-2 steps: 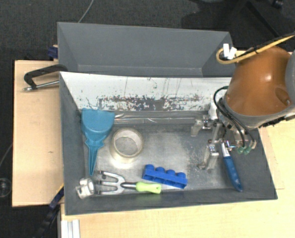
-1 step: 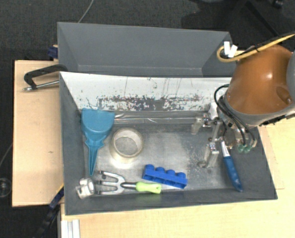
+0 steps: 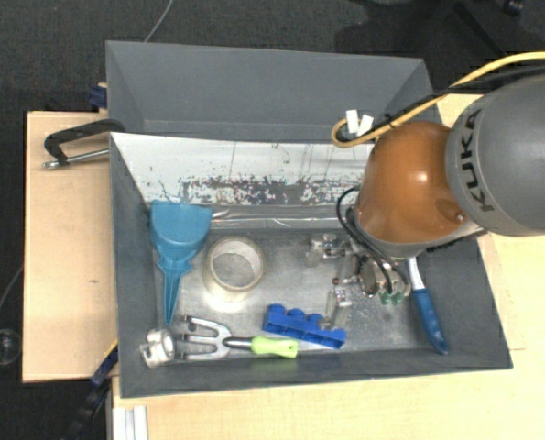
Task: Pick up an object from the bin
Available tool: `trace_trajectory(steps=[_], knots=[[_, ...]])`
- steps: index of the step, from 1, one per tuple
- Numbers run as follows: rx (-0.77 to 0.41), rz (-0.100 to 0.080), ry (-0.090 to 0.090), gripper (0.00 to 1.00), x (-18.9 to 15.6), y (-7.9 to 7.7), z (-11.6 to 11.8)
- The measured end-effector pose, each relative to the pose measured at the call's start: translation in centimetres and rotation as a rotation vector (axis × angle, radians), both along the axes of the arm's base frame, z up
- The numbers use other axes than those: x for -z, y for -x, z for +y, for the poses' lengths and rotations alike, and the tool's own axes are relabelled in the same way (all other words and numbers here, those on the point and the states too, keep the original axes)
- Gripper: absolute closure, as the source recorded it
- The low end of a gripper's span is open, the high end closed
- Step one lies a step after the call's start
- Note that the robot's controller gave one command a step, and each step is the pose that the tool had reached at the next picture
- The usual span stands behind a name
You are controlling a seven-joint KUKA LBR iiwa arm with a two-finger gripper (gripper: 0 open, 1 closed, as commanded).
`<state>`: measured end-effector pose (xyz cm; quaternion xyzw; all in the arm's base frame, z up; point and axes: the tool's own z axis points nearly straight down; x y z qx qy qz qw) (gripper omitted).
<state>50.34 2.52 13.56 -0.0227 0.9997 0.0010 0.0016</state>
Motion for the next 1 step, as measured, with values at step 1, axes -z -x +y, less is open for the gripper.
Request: trace_trajectory(steps=[1], knots=[[0.010,-0.004,-0.001,0.00,-1.07,0.53,3.12]])
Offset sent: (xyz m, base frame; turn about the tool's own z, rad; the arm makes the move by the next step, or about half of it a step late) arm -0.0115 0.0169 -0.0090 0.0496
